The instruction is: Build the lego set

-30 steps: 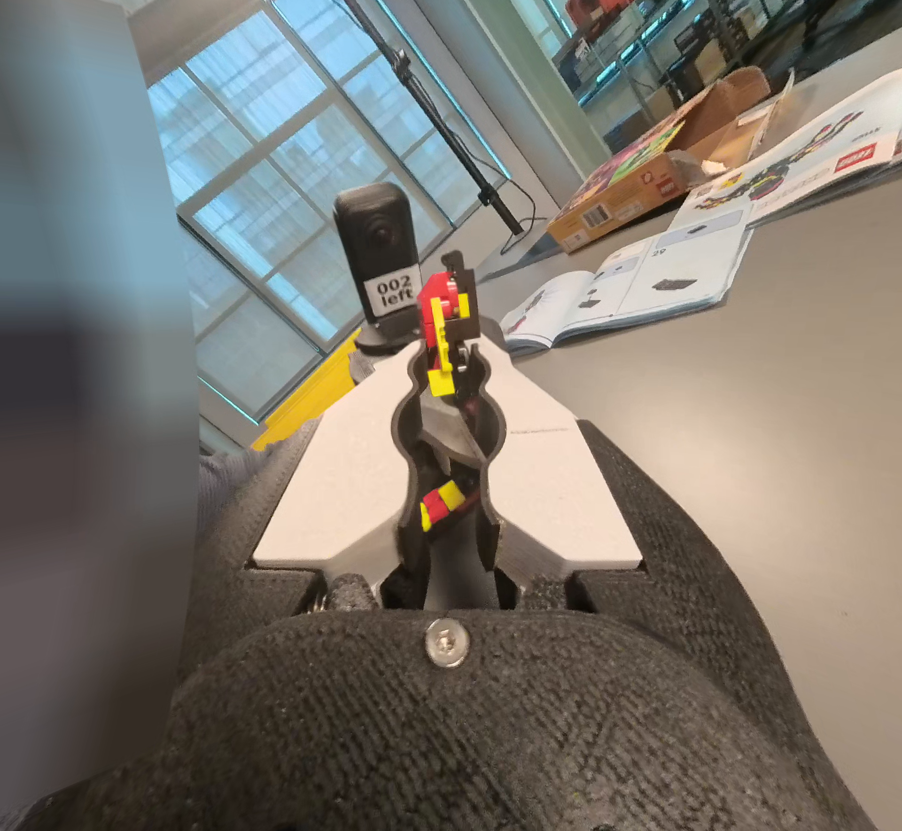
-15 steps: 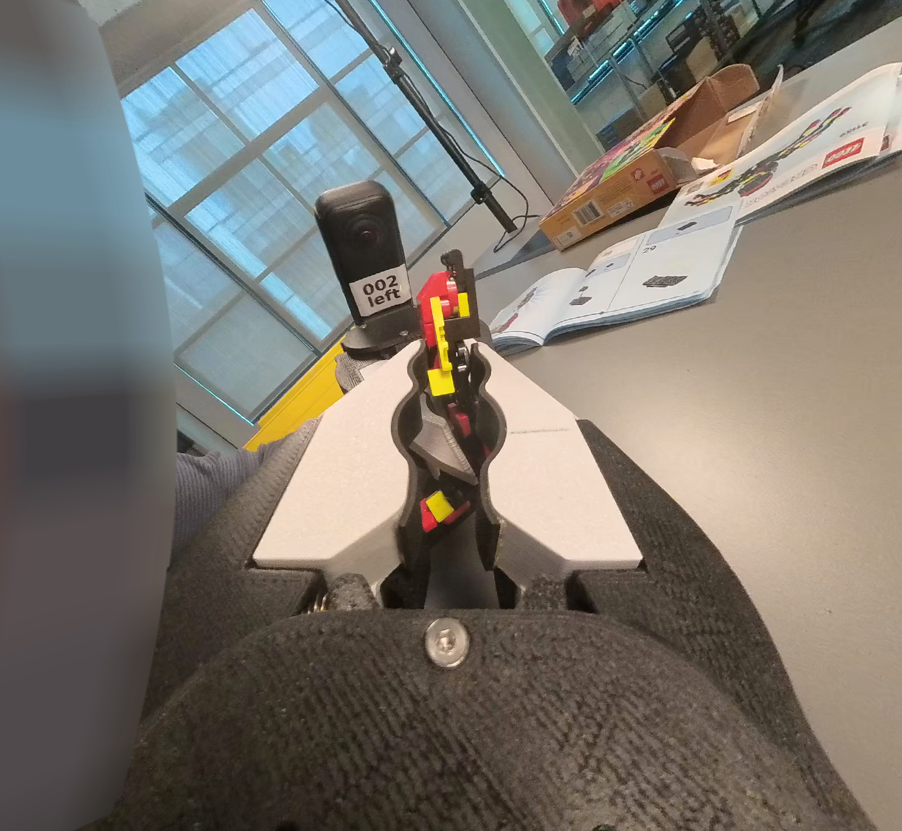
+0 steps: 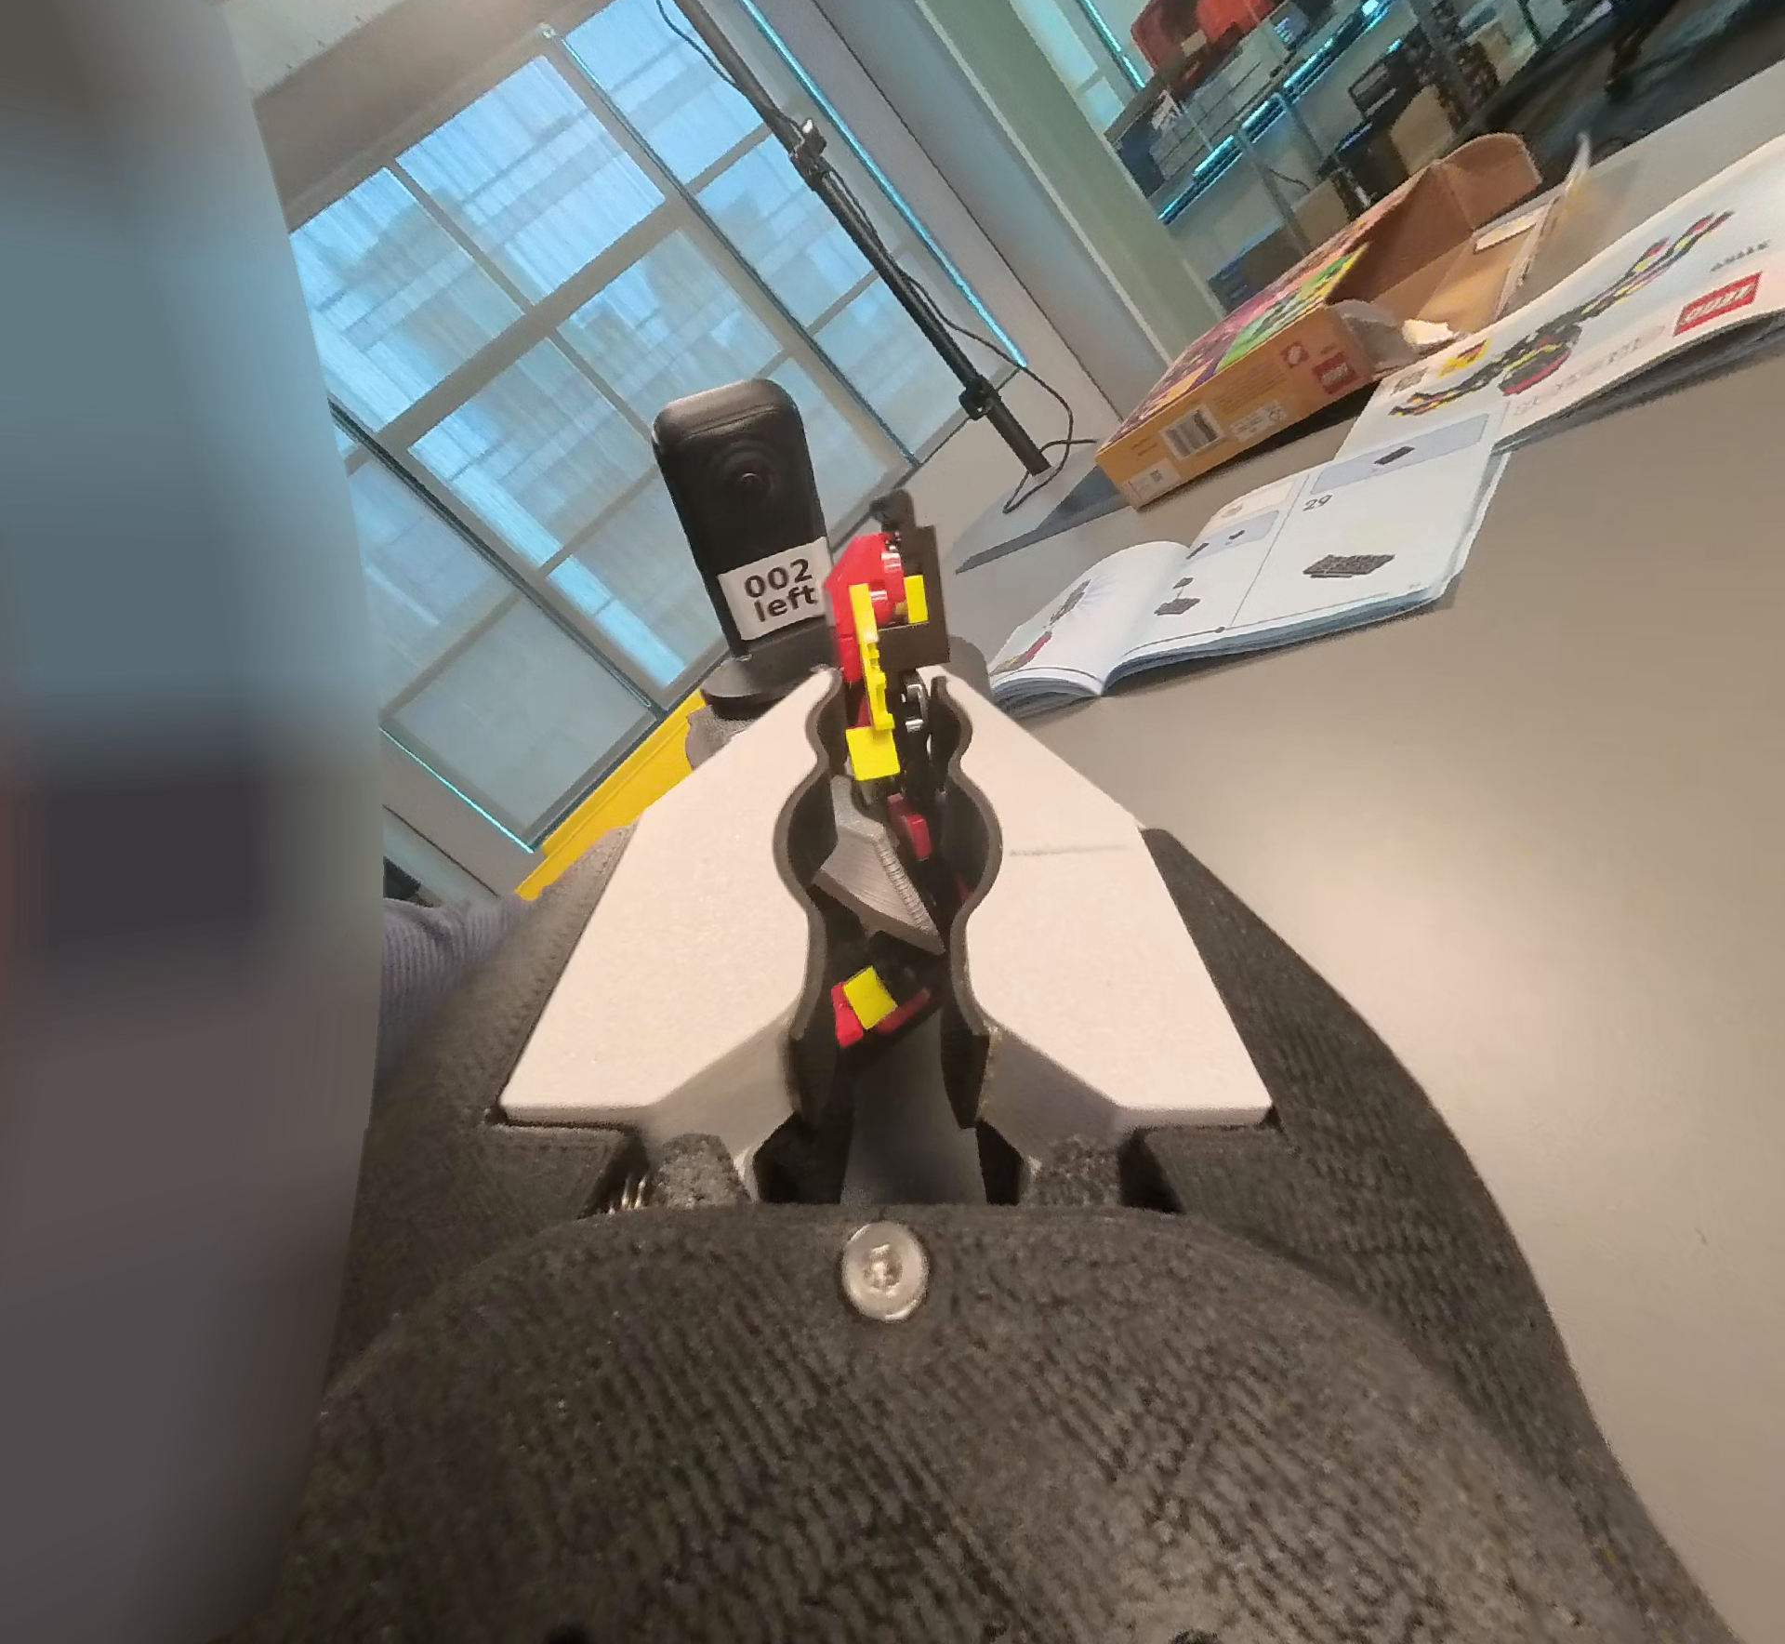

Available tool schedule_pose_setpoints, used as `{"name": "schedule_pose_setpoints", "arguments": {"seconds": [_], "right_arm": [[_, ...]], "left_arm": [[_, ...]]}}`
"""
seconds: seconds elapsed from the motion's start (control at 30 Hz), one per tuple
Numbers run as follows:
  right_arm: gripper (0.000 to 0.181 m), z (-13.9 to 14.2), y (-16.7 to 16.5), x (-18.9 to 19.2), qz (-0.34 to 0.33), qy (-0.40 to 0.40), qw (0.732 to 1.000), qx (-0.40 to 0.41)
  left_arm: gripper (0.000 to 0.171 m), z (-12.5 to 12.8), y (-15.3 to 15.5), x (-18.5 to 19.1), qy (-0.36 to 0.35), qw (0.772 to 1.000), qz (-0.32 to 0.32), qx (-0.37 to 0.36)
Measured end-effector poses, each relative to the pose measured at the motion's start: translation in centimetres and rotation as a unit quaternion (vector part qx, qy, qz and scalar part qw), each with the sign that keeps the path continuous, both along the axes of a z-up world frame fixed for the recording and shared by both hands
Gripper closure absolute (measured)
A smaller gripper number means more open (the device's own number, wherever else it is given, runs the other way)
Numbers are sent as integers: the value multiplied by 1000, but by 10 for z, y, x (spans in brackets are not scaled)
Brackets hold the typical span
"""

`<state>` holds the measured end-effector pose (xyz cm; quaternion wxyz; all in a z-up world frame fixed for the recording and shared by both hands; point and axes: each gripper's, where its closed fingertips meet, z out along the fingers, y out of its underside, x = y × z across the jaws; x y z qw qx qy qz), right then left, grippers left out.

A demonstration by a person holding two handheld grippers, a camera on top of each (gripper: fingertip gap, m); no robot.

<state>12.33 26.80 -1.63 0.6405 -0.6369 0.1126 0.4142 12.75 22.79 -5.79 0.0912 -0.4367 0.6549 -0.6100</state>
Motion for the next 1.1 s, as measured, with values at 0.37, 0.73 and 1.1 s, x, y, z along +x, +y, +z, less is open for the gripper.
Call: {"name": "schedule_pose_setpoints", "arguments": {"seconds": [0.37, 0.73, 1.1], "right_arm": [[166, 5, 1, 0, -28, 10, 999, 21], [166, 4, 0, -4, -12, -40, 999, 22], [166, 4, 0, -4, -7, -1, 1000, 15]], "left_arm": [[161, 6, 1, 0, -11, 1000, 7, -19], [162, 6, -2, -3, -2, 999, -12, -38], [162, 7, -2, -4, 3, 998, -18, -56]]}}
